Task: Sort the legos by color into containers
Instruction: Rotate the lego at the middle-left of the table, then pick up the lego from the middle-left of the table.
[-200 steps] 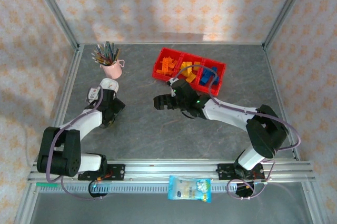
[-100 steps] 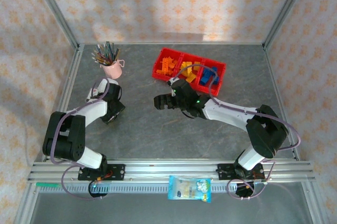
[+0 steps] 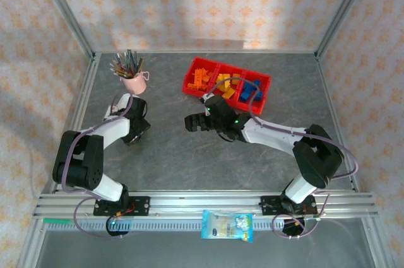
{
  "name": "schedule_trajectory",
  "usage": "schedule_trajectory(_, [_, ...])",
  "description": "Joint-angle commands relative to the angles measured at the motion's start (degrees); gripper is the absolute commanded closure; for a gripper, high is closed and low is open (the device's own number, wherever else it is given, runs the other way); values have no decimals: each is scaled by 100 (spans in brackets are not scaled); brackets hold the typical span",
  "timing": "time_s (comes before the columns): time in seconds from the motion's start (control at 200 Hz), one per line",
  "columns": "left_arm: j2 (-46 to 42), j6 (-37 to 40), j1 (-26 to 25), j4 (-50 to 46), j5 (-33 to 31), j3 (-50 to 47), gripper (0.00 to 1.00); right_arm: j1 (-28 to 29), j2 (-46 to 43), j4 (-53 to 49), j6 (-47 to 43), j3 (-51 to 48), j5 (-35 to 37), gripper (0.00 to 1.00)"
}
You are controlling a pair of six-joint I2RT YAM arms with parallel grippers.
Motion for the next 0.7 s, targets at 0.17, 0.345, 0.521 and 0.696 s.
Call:
schedule_trajectory(0.17, [72, 258, 9, 626, -472, 344, 28, -23, 122, -36, -121, 200, 180, 0])
schedule_trajectory(0.345, [475, 303, 9, 616, -205, 418, 28, -45, 205, -93, -109, 248, 167, 0])
schedule_trajectory(0.521, [306, 384, -17, 561, -434, 191, 30, -47, 158, -55, -86, 177, 181, 0])
schedule_trajectory(0.696, [430, 570, -16, 612, -166, 217, 40, -54, 231, -83, -93, 259, 188, 0])
